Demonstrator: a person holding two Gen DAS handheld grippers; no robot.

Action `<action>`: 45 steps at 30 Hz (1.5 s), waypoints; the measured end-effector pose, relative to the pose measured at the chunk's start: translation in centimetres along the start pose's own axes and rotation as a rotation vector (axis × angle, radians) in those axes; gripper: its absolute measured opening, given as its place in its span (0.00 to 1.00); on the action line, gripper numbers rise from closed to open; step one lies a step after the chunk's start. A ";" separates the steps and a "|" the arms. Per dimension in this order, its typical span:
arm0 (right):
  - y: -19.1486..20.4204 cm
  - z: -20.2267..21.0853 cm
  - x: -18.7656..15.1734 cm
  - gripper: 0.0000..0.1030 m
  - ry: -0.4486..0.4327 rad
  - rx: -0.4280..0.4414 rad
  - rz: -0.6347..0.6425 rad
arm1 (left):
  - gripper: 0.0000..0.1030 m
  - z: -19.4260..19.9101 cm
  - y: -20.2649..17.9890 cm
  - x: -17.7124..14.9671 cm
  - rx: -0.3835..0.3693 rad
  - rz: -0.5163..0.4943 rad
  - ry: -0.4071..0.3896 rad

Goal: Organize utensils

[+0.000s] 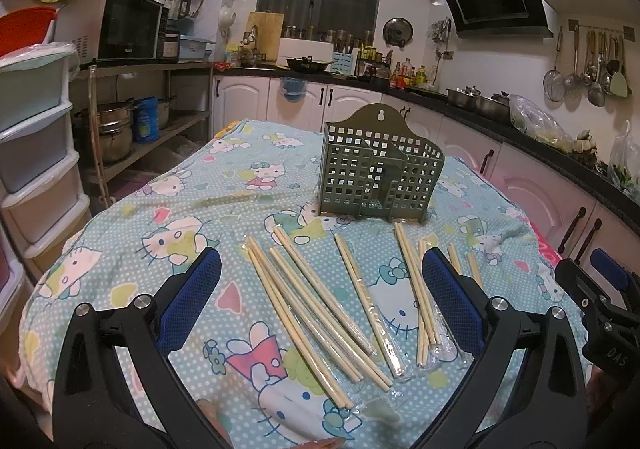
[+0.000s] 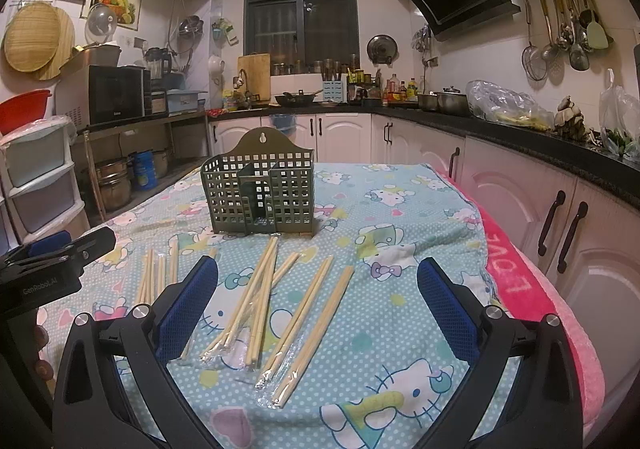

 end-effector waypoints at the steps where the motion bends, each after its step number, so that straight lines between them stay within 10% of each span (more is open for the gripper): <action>1: 0.0 -0.1 0.0 0.94 0.001 0.003 0.000 | 0.90 0.0 0.0 0.0 -0.003 0.002 0.000; 45: 0.4 -0.7 -0.5 0.94 0.018 0.023 0.010 | 0.90 -0.3 0.8 0.2 0.015 0.005 -0.006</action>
Point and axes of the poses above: each gripper's, at about its wrist camera, not at the fingertips, and z roughly against the way its jaws point, y to its left, x to its top, the point moved 9 cm from there along -z, roughly the way its jaws point, and after that the axes turned 12 degrees about -y, right-handed, at the moved point
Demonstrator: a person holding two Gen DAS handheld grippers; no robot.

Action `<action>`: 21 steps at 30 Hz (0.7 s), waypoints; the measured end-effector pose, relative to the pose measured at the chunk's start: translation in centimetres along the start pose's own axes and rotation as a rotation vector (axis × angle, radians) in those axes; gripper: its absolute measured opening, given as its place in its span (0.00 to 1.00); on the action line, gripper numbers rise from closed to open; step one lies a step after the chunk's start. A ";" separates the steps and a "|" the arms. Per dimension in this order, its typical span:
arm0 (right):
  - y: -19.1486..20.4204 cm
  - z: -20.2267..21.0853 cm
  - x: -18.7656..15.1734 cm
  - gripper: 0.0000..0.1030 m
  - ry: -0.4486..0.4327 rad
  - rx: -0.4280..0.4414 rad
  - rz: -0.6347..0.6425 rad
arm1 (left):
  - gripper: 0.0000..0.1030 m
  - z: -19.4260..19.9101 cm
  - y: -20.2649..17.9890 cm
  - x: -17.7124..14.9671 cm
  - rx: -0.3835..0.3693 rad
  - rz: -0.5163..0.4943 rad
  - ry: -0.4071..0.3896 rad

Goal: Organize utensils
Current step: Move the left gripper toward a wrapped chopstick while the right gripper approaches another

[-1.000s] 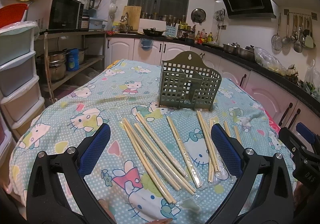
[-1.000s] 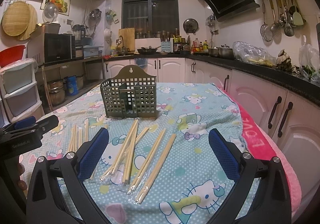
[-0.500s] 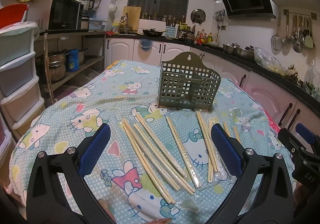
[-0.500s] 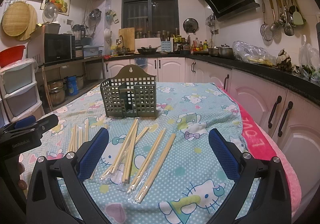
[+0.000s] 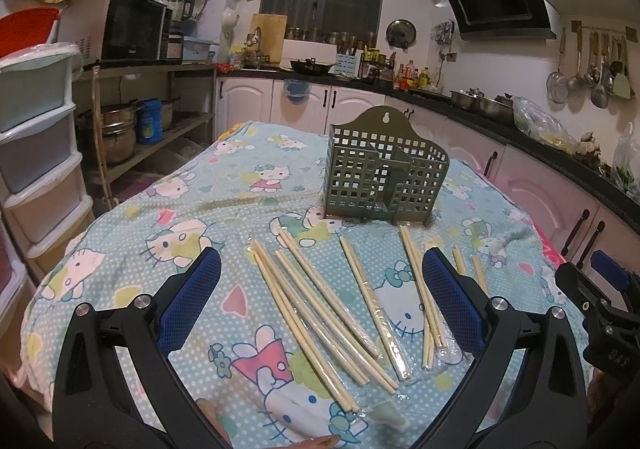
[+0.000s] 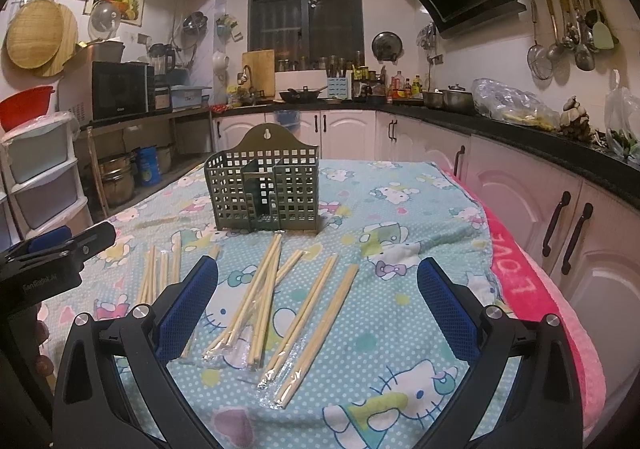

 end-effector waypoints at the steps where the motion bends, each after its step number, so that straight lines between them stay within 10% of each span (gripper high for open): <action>1: 0.1 -0.1 0.0 0.94 0.001 0.004 0.002 | 0.90 -0.1 0.2 0.0 0.002 0.002 0.002; 21: 3.2 -4.2 0.9 0.94 0.067 0.089 0.050 | 0.90 -2.5 4.8 -0.2 0.033 0.086 0.075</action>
Point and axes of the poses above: each gripper's, at about its wrist camera, not at the fingertips, and z roughly against the way its jaws point, y to its left, x to its top, the point moved 9 cm from there along -z, roughly the way its jaws point, and after that the axes turned 12 degrees about -y, right-handed, at the moved point
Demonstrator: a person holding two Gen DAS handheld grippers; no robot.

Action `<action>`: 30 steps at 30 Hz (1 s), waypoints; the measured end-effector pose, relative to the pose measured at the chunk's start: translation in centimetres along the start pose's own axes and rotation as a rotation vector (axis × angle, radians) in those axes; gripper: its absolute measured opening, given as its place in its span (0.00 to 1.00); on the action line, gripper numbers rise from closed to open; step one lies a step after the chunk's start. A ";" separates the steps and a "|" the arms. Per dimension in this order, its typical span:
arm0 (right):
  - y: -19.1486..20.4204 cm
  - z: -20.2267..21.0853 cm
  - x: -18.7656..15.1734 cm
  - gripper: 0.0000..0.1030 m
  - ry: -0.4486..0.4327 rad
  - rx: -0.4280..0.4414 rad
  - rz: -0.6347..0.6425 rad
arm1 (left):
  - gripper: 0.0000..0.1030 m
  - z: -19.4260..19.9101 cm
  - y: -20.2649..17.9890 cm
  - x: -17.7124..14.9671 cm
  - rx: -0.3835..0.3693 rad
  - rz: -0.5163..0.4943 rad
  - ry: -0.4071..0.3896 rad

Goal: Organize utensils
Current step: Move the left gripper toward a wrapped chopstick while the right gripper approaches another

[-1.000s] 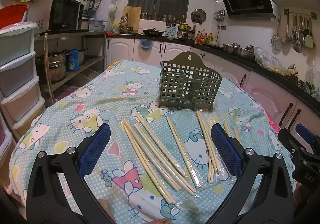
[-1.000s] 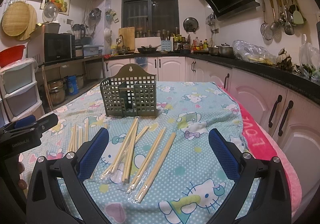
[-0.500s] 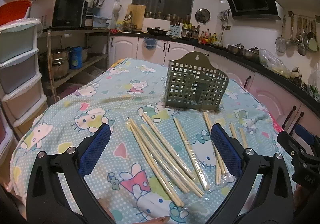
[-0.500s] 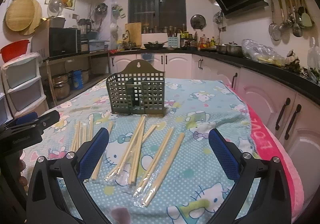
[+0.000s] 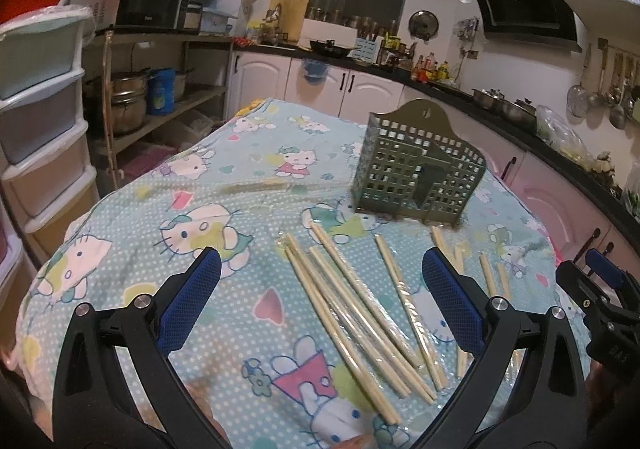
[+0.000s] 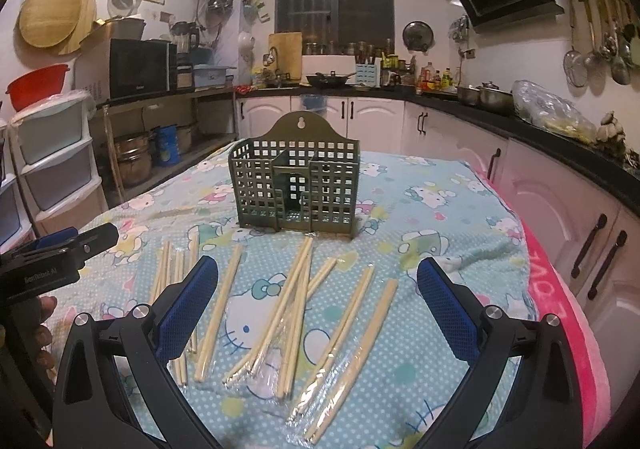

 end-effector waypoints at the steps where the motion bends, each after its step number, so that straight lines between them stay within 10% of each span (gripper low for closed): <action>1: 0.1 -0.3 0.1 0.94 0.004 0.004 0.003 | 0.90 -0.2 0.3 0.1 0.000 0.008 0.008; 12: 0.7 -3.8 0.6 0.94 0.063 0.037 -0.001 | 0.88 -3.4 1.8 -0.2 -0.018 0.049 0.117; 30: 0.5 -12.6 -1.3 0.94 0.263 0.055 0.062 | 0.52 -10.0 2.1 -2.6 -0.104 0.138 0.350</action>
Point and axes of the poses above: each gripper's, at about its wrist camera, not at the fingertips, and z roughly against the way its jaws point, y to its left, x to its top, the point moved 9 cm from there along -z, roughly the way its jaws point, and after that the axes turned 12 degrees about -y, right-handed, at the moved point
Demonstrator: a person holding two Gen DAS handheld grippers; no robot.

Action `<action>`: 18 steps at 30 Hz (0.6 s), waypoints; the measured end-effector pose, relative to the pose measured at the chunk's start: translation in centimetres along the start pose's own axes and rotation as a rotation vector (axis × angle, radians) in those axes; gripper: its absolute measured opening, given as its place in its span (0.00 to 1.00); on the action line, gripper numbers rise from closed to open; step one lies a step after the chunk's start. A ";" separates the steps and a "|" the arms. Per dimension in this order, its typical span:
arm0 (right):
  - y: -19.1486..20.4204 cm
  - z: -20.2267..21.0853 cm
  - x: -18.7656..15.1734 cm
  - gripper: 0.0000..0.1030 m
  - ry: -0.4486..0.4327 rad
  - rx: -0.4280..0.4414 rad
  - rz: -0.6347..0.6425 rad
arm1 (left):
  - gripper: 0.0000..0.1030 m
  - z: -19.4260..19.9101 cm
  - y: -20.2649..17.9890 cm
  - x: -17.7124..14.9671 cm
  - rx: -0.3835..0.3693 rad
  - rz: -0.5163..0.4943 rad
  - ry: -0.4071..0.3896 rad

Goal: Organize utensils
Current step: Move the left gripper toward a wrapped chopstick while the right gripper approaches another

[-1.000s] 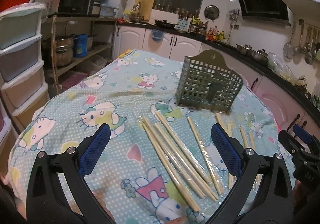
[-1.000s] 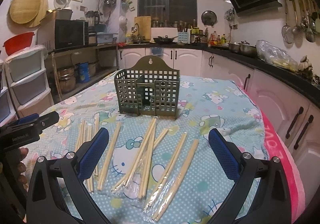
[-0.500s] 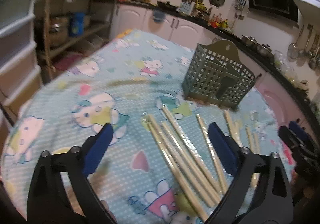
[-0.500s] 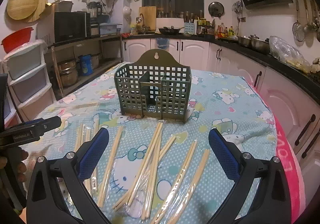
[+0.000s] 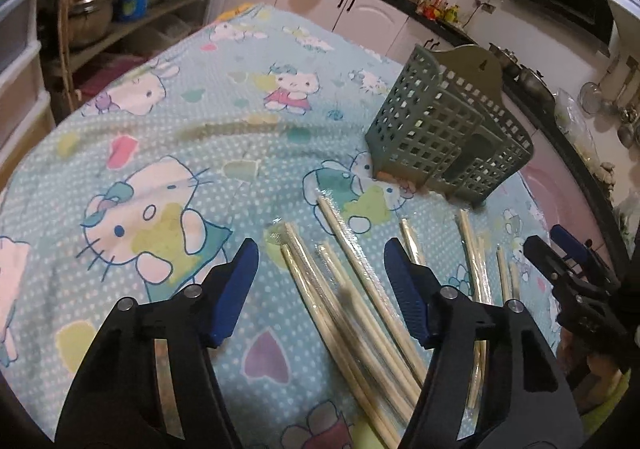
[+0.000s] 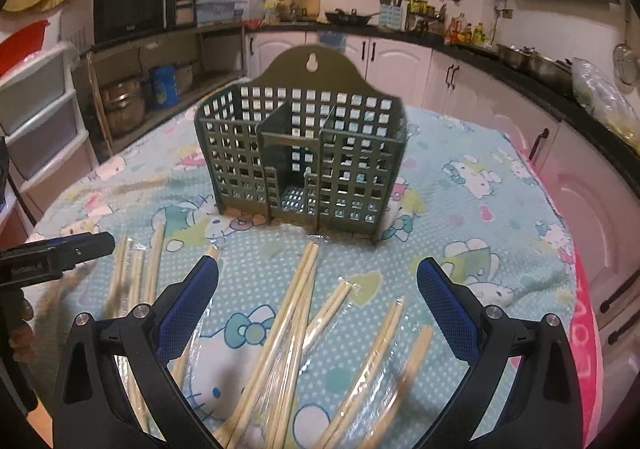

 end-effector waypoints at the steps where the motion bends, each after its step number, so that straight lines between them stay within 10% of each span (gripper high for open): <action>1: 0.0 -0.4 0.0 0.94 0.009 0.002 0.002 | 0.46 -0.1 0.1 0.1 0.000 0.001 0.002; 18: -0.7 -5.5 -0.7 0.75 0.096 0.006 -0.014 | 0.17 -3.4 1.3 0.4 0.021 0.005 0.058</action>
Point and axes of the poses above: each gripper's, at about its wrist camera, not at the fingertips, and z roughly against the way its jaws point, y to its left, x to its top, the point moved 9 cm from there along -z, roughly the way its jaws point, and after that the axes turned 12 degrees about -y, right-handed, at the moved point
